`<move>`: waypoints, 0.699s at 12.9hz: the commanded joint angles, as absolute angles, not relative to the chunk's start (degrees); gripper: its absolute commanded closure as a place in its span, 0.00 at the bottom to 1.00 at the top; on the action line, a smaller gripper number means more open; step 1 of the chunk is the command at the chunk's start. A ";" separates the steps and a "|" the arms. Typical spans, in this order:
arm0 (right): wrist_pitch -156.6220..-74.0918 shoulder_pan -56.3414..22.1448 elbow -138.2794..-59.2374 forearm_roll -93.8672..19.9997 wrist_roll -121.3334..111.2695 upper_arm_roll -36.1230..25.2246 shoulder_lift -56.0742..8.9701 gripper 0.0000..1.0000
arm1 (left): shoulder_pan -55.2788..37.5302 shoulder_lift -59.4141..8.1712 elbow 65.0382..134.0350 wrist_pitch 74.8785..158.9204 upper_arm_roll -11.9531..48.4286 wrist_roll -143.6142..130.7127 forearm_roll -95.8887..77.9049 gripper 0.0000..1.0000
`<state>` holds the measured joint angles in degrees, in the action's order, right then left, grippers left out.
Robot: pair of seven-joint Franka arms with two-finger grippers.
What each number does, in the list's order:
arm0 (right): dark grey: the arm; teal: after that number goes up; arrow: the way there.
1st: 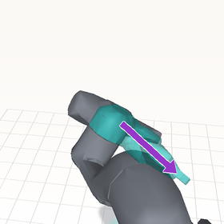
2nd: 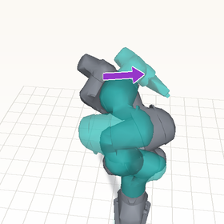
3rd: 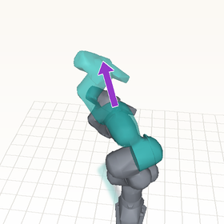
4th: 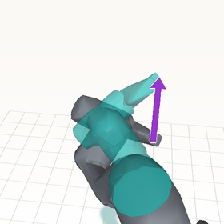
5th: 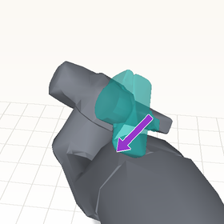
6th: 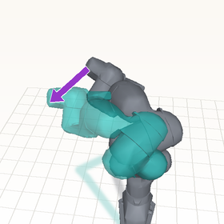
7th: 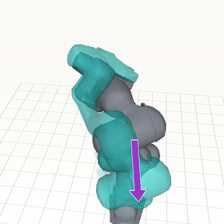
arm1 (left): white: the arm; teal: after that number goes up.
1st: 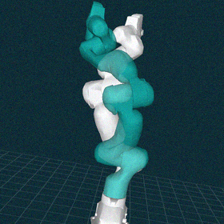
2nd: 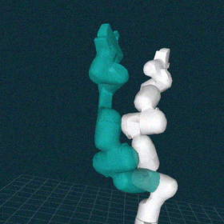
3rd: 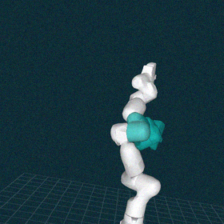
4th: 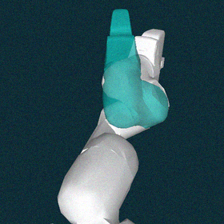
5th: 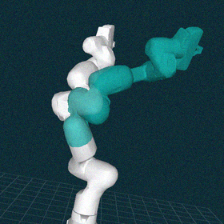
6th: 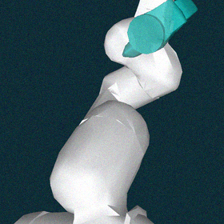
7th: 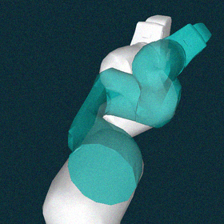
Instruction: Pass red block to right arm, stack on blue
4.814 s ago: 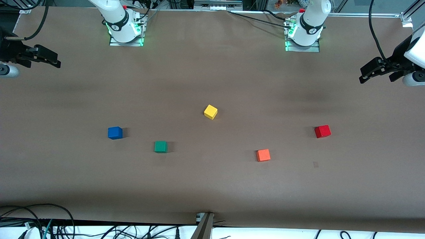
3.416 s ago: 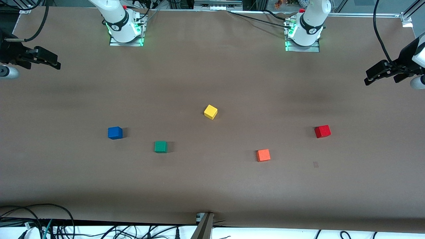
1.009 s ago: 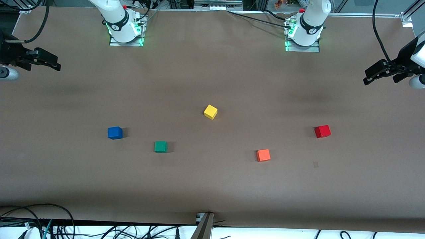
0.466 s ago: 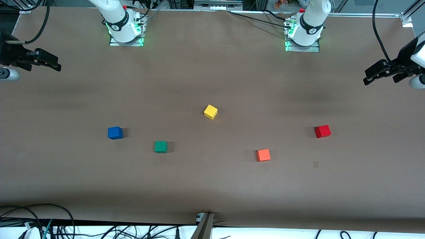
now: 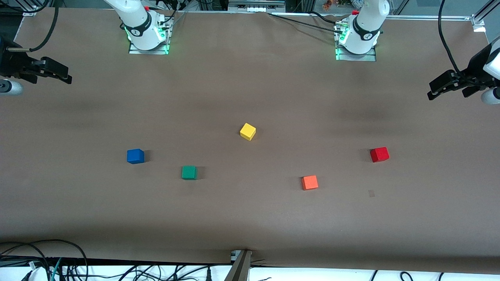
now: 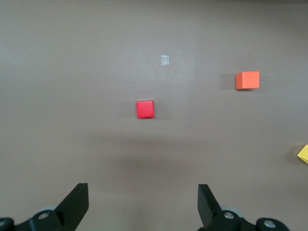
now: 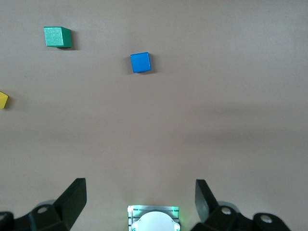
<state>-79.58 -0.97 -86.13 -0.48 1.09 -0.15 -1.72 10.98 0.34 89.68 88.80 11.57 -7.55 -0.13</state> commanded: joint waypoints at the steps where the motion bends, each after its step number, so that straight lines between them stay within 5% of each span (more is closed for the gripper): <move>1: -79.36 -0.79 -84.81 -1.23 0.26 -0.18 -2.20 0.00 | 11.16 -0.26 87.98 87.98 11.78 -7.12 -1.14 0.00; 9: -79.37 -0.79 -84.81 -1.23 0.26 -0.09 -2.20 0.00 | 10.73 -3.16 88.41 90.09 11.78 -7.47 -0.53 0.00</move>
<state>-79.73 -0.97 -86.13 -0.48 1.09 -0.15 -1.72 10.78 -1.95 89.65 90.55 11.73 -7.55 -0.13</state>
